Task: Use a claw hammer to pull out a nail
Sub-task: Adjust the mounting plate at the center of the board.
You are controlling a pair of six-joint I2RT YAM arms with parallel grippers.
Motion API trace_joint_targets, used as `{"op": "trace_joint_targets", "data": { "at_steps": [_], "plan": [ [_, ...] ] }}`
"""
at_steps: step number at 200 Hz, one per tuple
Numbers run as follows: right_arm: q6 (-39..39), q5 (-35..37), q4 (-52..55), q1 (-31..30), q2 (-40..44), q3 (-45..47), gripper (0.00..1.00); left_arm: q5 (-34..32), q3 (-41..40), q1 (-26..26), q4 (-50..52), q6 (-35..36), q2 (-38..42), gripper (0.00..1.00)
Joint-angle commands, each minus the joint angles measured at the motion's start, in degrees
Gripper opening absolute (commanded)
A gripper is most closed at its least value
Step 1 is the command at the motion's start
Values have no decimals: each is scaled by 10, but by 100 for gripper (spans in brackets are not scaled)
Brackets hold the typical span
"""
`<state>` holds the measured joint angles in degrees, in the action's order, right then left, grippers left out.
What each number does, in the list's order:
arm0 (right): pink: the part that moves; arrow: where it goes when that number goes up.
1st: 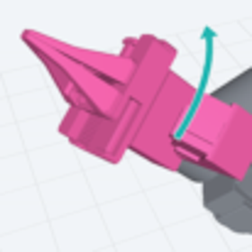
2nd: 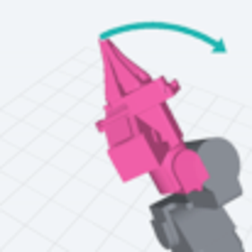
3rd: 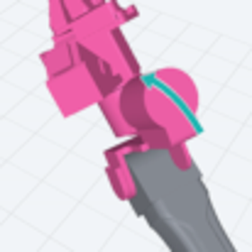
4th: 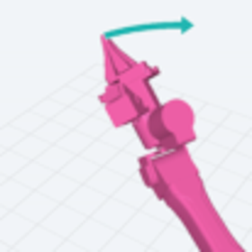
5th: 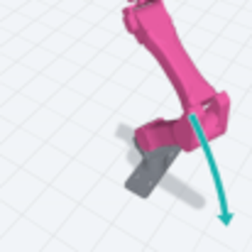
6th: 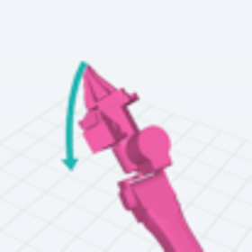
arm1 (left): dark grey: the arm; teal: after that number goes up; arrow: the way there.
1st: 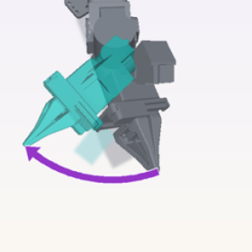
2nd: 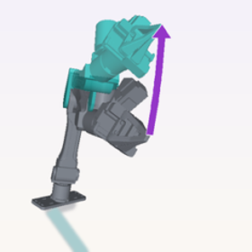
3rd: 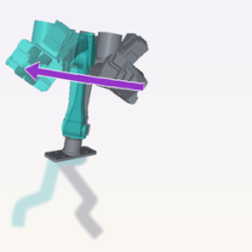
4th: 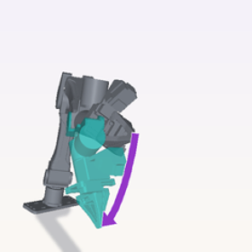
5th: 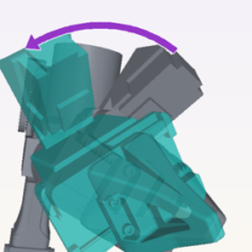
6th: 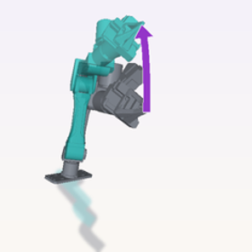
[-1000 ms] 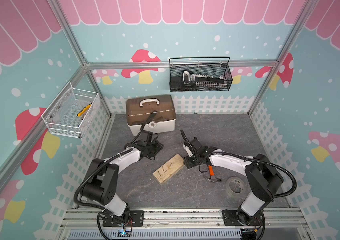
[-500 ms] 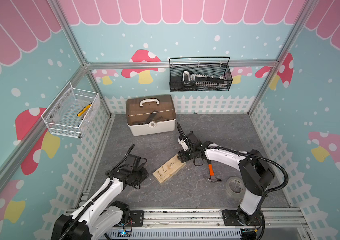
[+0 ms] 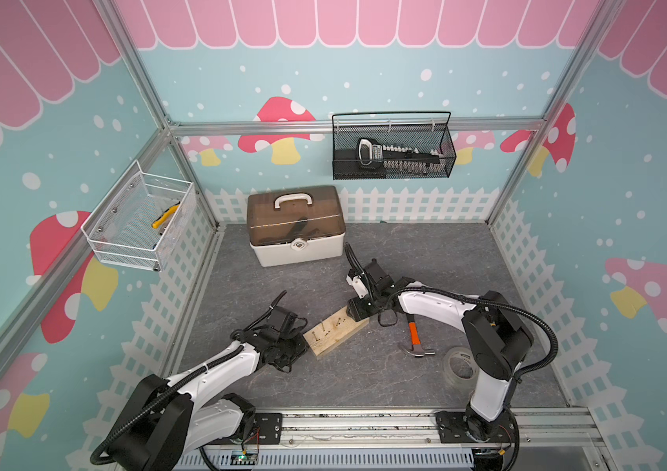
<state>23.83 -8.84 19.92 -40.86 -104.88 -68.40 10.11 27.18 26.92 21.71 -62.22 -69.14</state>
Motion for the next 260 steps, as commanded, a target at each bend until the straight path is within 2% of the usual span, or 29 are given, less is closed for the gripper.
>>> {"op": "trace_joint_targets", "data": {
  "at_steps": [1, 55, 130, 150, 160, 186, 200, 210, 225, 260],
  "plan": [
    [10, 4, 14, 2, 15, 30, 58, -1, 36, 0, -60, 8, -48, 33],
    [32, 47, 21, 6, 65, 94, 58, 23, 112, -3, -100, 37, -154, 31],
    [65, 75, 25, 27, 94, 129, 57, 32, 175, -3, -108, 61, -216, 30],
    [64, 85, 38, 31, 95, 116, 58, 22, 166, -4, -102, 62, -201, 31],
    [64, 93, 58, 31, 104, 100, 58, 19, 164, -9, -88, 67, -191, 35],
    [57, 151, 114, 42, 156, 61, 62, 17, 146, -31, -59, 87, -137, 50],
    [48, 168, 133, 66, 168, 48, 60, 8, 133, -55, -43, 104, -90, 62],
    [36, 170, 154, 90, 155, 33, 60, 1, 124, -64, -31, 120, -53, 70],
    [17, 187, 187, 110, 126, 8, 62, -11, 113, -72, -12, 141, 2, 76],
    [-15, 185, 209, 146, 66, -34, 62, 2, 88, -74, -17, 185, 93, 80]
  ]
}}
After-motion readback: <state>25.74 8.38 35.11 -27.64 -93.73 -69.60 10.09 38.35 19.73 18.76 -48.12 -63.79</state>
